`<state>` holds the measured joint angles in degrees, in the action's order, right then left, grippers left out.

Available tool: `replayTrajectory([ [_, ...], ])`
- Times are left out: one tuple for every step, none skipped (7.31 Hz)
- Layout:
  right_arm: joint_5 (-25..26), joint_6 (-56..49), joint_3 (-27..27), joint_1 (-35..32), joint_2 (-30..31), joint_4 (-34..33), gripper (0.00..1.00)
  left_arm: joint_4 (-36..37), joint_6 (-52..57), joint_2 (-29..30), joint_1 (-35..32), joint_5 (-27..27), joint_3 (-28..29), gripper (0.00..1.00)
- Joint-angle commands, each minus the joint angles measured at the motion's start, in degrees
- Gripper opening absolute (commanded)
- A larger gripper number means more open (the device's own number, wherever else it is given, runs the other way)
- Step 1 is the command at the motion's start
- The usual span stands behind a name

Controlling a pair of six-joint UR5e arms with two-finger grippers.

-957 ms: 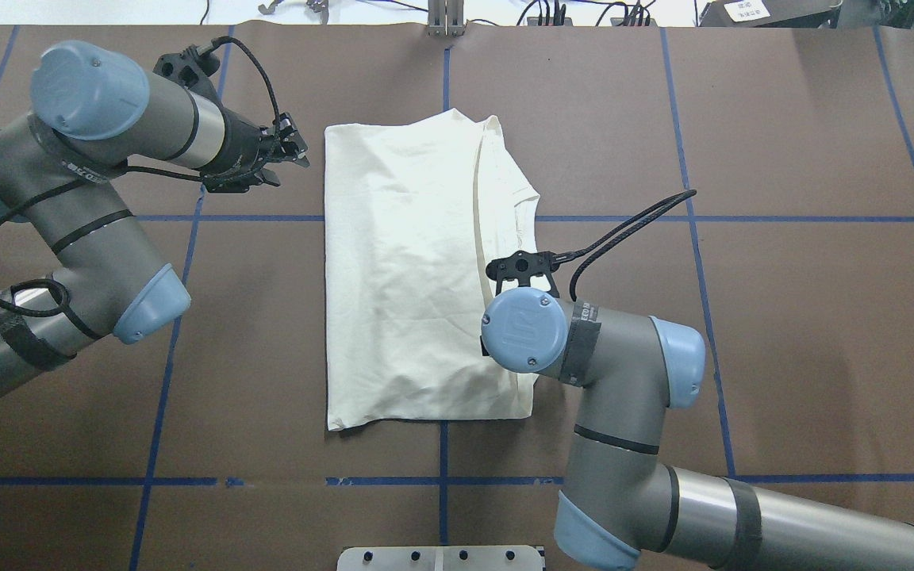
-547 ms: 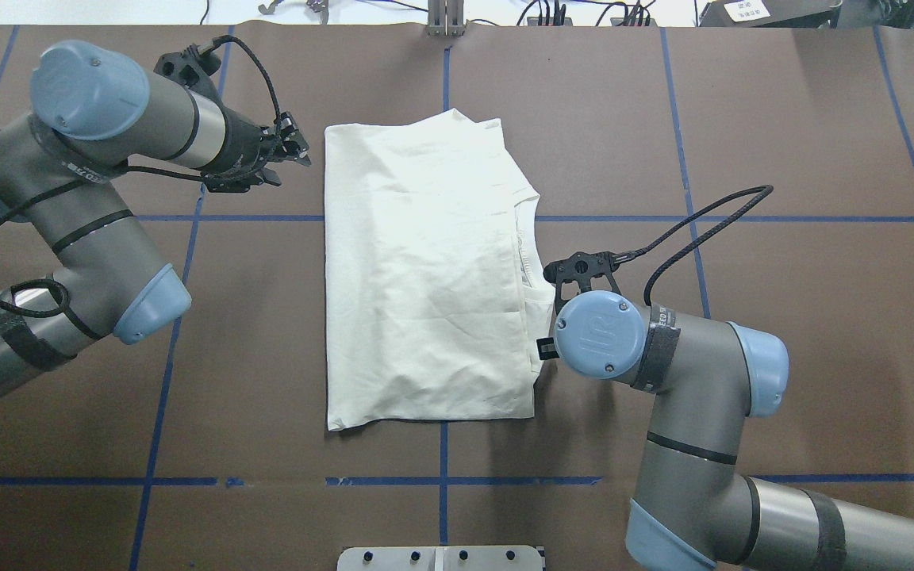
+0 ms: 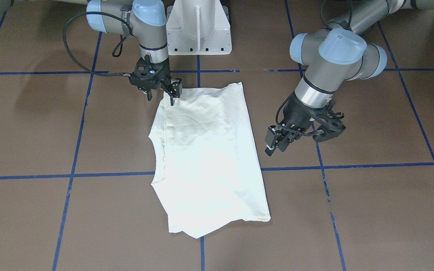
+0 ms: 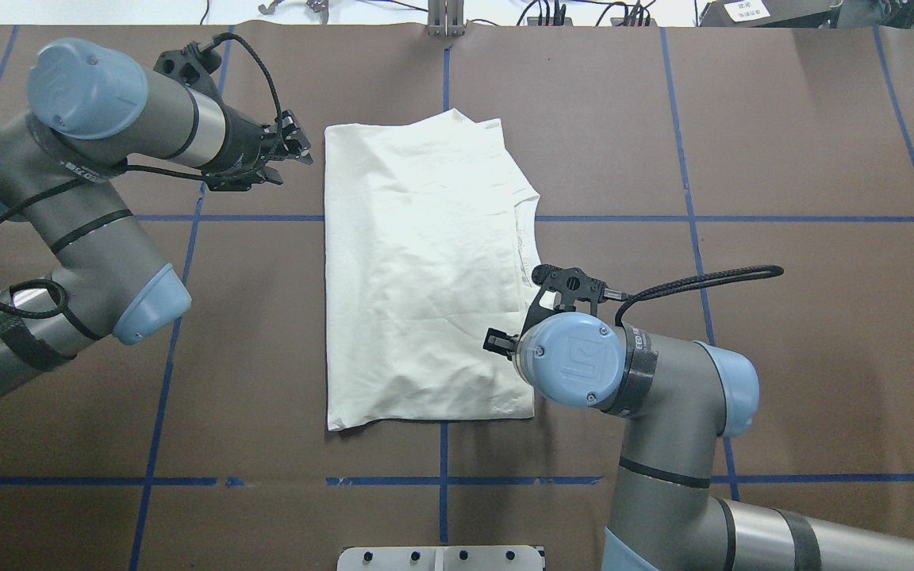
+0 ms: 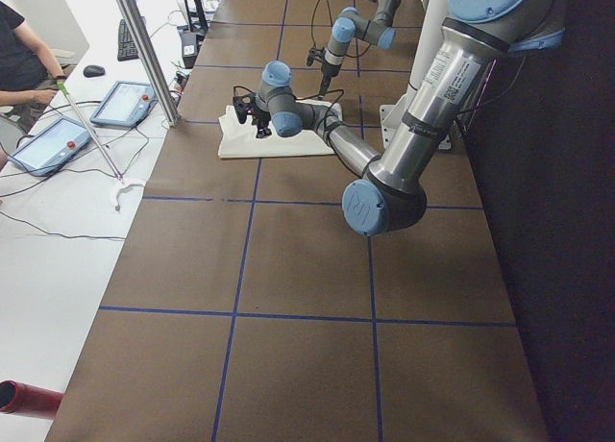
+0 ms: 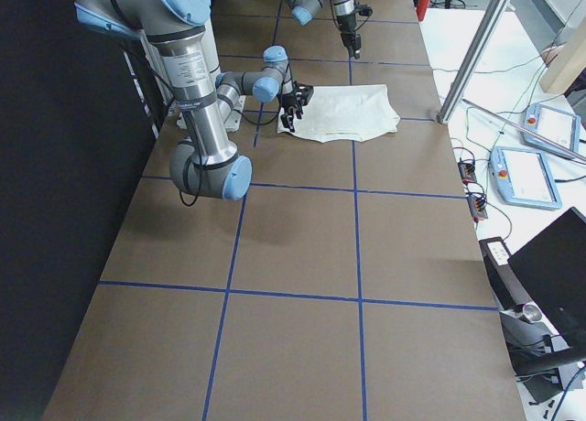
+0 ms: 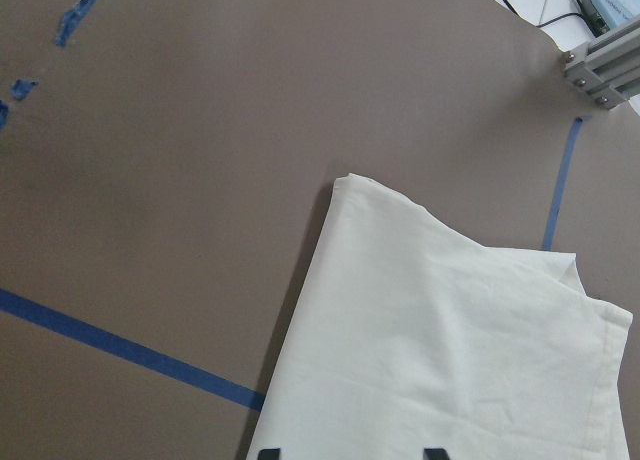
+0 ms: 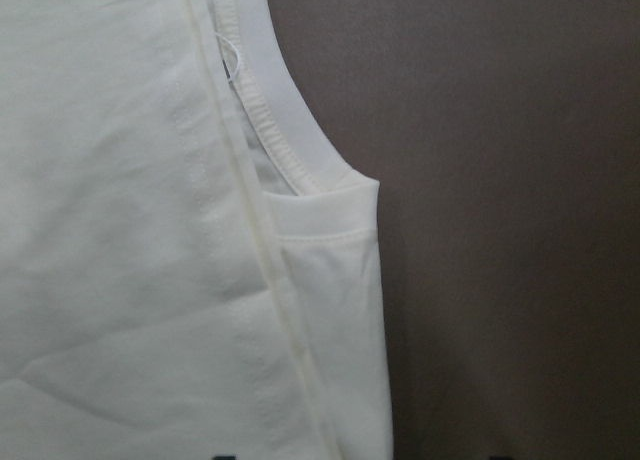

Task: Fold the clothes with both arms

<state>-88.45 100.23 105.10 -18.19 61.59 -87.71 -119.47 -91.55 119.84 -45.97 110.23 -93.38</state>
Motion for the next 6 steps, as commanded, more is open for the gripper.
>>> replayTrajectory([
  [1.6, 10.5, -1.0, 1.8, 0.1, 2.4, 0.7, 0.1, 0.1, 0.0, 0.0, 0.0, 0.0, 0.57],
  [2.7, 11.6, -1.3, 2.2, 0.0, 2.1, 0.7, 0.1, 0.1, 0.0, 0.0, 0.0, 0.0, 0.57],
  [2.7, 11.7, -2.2, 2.3, 0.3, 2.0, 0.7, 0.0, 0.1, 0.0, 0.0, 0.0, 0.0, 0.57],
  [2.7, 11.7, -2.9, 2.3, 0.2, 2.0, 0.7, 0.0, 0.1, 0.0, 0.0, 0.0, 0.0, 0.57],
  [2.7, 11.7, -3.0, 2.4, 0.3, 1.9, 0.7, -0.1, 0.0, 0.0, 0.0, 0.0, 0.0, 0.57],
  [2.7, 11.7, -3.0, 2.4, 0.5, 1.8, 0.59, -0.1, 0.0, 0.1, 0.0, 0.0, 0.0, 0.57],
])
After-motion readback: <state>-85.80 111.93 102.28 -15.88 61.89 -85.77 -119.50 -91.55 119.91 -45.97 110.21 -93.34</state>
